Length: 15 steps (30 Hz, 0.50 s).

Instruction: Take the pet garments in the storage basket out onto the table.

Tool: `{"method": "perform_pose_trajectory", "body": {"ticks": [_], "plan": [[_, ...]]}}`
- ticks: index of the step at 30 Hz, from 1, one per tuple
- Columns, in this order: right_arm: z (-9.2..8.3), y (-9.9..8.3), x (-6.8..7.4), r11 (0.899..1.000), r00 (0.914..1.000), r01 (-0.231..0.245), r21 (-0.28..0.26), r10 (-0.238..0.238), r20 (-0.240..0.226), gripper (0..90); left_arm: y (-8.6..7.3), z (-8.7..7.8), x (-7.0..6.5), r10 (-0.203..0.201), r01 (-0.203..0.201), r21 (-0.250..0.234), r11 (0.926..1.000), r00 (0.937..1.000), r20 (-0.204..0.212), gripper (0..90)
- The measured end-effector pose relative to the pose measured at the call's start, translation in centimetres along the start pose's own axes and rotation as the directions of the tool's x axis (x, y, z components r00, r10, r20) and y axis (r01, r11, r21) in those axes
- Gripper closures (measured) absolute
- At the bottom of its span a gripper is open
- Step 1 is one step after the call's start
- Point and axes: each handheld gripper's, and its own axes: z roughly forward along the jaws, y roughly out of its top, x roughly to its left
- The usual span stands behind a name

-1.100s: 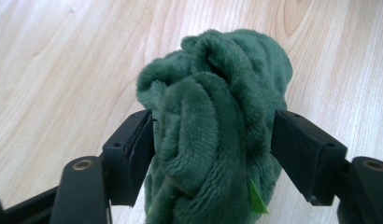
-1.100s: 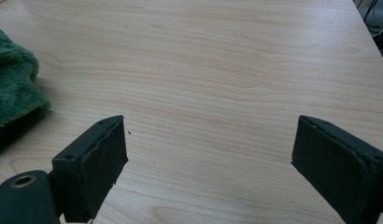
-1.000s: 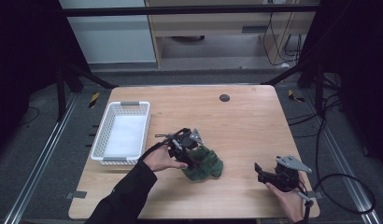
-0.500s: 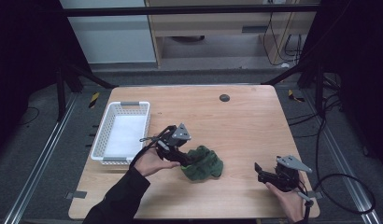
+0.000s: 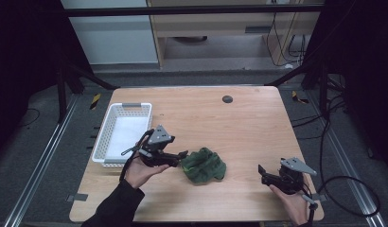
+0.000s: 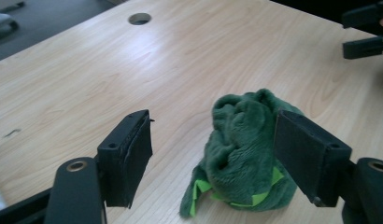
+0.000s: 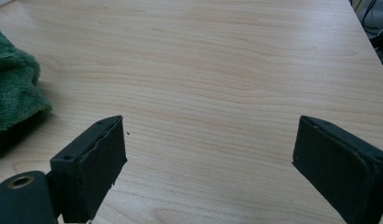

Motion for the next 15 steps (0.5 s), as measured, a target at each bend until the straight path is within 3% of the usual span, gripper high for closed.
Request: {"method": "perform_pose_trajectory", "body": {"ticks": [7, 15], "plan": [[0.0, 0.0, 0.0, 1.0, 1.0, 0.0, 0.001, 0.0, 0.002, 9.5, -2.0, -1.1, 0.3, -0.083, 0.079, -0.074, 0.9941, 0.9955, -0.048, 32.6], [0.1, -0.1, 0.0, 1.0, 0.9999, 0.014, 0.0, -0.014, 0.004, 9.6, -4.7, -2.3, 0.3, -0.147, 0.139, -0.096, 0.9856, 0.9863, -0.075, 36.8]]}}
